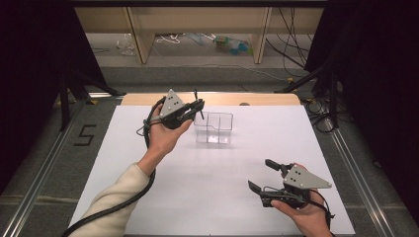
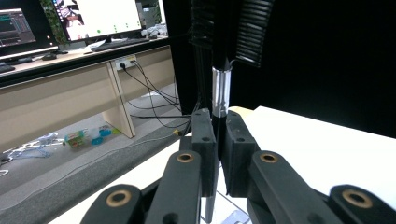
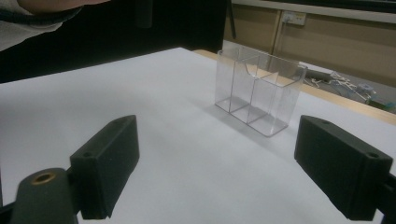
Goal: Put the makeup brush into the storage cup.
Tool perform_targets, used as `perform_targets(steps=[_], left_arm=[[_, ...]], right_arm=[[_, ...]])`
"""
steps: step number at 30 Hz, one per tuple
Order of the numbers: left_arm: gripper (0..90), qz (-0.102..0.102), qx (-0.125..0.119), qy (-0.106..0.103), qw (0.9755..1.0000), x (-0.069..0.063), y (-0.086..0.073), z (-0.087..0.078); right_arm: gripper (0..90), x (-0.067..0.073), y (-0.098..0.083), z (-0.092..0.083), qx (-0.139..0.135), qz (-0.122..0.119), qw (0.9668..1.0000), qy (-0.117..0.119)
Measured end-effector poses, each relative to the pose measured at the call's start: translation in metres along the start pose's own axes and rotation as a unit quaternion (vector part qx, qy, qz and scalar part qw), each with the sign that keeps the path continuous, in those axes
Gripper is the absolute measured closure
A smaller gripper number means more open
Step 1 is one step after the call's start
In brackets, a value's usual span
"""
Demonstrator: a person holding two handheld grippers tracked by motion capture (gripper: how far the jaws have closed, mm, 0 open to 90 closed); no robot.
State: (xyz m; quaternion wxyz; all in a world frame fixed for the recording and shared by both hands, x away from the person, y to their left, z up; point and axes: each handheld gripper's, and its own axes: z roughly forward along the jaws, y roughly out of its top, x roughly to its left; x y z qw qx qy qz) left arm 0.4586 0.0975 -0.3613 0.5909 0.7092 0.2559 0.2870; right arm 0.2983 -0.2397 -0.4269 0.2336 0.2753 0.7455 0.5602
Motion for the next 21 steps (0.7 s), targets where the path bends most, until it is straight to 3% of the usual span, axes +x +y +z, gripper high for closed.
perform_targets(steps=[7,9,21], left_arm=[[85.0,0.005,0.004,0.000,1.0000,0.0004,-0.0024,0.0016],[85.0,0.004,0.003,0.000,1.0000,0.0005,-0.0028,0.0020],[85.0,0.003,0.007,-0.002,1.0000,0.0013,-0.0063,0.0054]], right_arm=[[15.2,0.0013,-0.0001,-0.0007,0.011,0.012,0.9998,0.007],[15.2,-0.0003,-0.0001,-0.0001,0.003,0.001,1.0000,0.003],[15.2,-0.0004,-0.0007,0.0014,-0.004,0.003,1.0000,0.007]])
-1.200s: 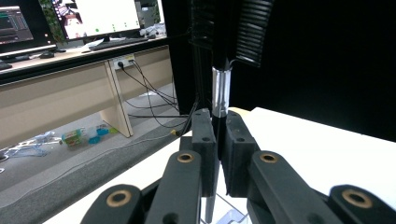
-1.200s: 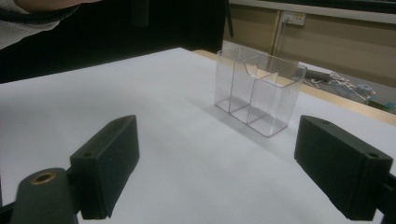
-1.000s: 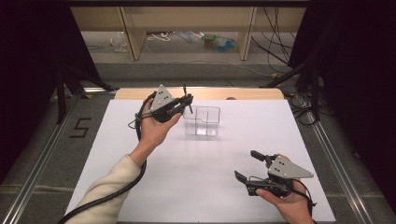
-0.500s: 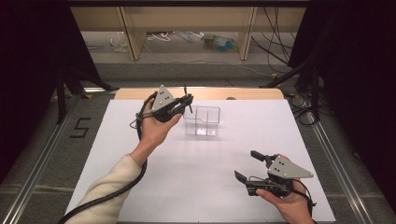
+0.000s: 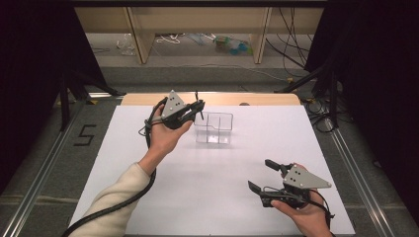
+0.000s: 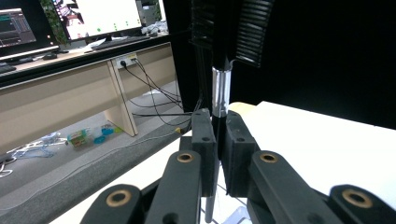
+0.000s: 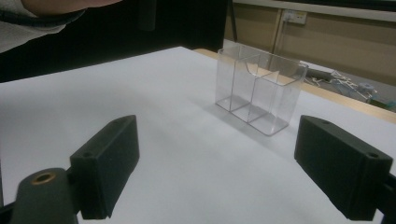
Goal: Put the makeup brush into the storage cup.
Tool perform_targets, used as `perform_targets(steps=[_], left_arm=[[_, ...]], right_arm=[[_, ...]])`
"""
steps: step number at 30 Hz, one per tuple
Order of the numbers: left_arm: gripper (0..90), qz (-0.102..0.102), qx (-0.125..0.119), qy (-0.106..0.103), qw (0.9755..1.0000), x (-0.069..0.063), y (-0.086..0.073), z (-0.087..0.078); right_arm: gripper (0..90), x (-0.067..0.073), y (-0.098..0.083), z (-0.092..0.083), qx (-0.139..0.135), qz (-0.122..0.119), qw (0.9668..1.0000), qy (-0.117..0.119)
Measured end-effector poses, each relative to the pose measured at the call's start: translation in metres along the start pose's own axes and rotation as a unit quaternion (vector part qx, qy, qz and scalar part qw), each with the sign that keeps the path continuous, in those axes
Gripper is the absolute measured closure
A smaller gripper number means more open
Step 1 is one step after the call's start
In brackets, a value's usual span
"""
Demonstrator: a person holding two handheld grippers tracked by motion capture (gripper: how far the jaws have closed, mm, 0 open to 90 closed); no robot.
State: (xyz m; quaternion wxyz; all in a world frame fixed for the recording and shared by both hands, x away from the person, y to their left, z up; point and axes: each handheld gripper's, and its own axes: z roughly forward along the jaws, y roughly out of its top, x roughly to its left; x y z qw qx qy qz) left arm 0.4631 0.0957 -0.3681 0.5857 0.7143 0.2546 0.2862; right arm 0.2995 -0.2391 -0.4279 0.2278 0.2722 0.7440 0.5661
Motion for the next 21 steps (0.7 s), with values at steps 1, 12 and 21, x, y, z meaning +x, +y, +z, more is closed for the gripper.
perform_targets(steps=[1,12,21], left_arm=[[85.0,0.001,0.001,0.000,1.0000,0.0001,-0.0004,0.0003],[85.0,0.011,0.002,0.004,0.9999,0.0011,-0.0043,0.0046],[85.0,0.016,0.003,0.007,0.9998,0.0030,-0.0072,0.0069]], right_arm=[[15.2,-0.0002,-0.0001,-0.0001,0.001,-0.001,1.0000,-0.001],[15.2,-0.0004,0.0001,-0.0014,0.010,0.000,1.0000,0.000],[15.2,-0.0005,0.0002,-0.0018,0.013,0.001,0.9999,-0.001]])
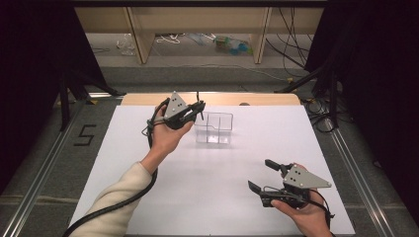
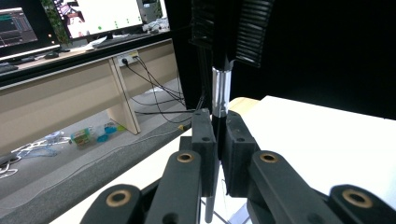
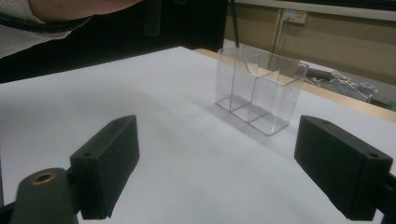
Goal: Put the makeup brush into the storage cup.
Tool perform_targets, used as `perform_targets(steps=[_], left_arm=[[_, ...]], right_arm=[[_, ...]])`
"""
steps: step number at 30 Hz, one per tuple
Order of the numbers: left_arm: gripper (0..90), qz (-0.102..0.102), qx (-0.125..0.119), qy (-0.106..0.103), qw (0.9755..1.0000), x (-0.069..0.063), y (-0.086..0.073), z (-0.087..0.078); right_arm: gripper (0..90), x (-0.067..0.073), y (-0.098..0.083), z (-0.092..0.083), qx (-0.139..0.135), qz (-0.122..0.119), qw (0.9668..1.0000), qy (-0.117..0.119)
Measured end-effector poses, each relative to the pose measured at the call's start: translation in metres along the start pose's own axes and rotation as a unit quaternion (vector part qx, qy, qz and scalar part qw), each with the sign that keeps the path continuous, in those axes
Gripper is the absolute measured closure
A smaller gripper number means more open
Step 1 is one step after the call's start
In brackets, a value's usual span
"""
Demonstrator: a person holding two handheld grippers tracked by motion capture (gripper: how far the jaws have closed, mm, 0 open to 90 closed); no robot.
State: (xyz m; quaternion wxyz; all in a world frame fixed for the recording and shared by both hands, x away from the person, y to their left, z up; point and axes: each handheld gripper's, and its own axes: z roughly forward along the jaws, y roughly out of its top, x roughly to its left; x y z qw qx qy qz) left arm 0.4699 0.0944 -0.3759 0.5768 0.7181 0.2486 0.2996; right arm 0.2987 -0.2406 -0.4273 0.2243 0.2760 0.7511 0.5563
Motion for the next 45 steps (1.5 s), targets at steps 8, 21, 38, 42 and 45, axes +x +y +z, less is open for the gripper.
perform_targets(steps=[8,21,38,42,45], left_arm=[[85.0,-0.003,0.002,0.000,1.0000,0.000,-0.002,0.002],[85.0,-0.002,0.005,0.002,1.0000,0.001,-0.004,0.004],[84.9,-0.002,0.011,0.005,0.9999,0.002,-0.010,0.007],[84.9,-0.003,0.010,0.005,0.9999,0.003,-0.011,0.008],[84.9,-0.002,0.012,0.005,0.9999,0.003,-0.011,0.008]], right_arm=[[15.2,0.000,0.000,0.000,0.000,0.000,1.0000,0.002],[15.2,0.000,0.000,0.001,0.000,0.000,1.0000,0.002],[15.2,0.000,0.000,0.001,0.000,-0.001,1.0000,0.003],[15.2,0.000,0.000,0.001,0.001,0.000,1.0000,0.002],[15.2,0.000,0.000,0.001,0.000,-0.001,1.0000,0.003]])
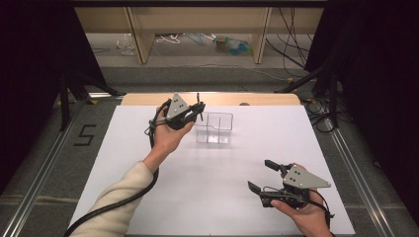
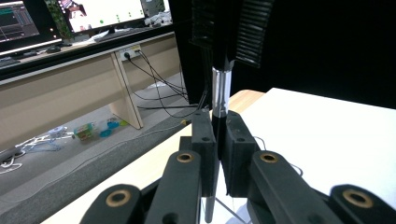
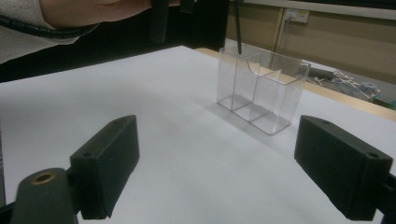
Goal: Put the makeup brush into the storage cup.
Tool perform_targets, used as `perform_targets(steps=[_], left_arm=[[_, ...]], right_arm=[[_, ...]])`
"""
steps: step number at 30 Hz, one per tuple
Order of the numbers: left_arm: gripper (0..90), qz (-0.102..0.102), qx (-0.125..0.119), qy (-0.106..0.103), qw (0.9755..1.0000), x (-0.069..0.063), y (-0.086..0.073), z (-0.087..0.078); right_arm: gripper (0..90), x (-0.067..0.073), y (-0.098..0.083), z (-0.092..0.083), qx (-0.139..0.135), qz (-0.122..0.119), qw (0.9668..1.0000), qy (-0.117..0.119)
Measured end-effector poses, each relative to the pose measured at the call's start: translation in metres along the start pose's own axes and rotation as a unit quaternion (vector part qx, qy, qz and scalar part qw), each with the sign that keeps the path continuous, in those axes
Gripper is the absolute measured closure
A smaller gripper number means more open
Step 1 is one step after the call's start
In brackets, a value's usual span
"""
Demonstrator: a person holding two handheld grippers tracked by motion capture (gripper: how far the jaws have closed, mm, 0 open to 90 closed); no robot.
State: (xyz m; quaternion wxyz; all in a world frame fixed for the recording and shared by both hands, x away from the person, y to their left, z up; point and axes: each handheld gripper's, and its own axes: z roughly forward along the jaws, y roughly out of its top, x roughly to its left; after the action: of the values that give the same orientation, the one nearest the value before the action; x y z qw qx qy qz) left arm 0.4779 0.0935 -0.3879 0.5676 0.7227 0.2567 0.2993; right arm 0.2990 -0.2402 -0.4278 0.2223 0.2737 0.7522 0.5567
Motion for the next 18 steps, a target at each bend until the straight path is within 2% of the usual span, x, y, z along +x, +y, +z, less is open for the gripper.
perform_targets(steps=[18], left_arm=[[84.9,-0.001,0.005,-0.001,1.0000,-0.0010,-0.0072,0.0041]], right_arm=[[15.2,0.0003,-0.0002,0.0002,0.001,-0.001,1.0000,0.001]])
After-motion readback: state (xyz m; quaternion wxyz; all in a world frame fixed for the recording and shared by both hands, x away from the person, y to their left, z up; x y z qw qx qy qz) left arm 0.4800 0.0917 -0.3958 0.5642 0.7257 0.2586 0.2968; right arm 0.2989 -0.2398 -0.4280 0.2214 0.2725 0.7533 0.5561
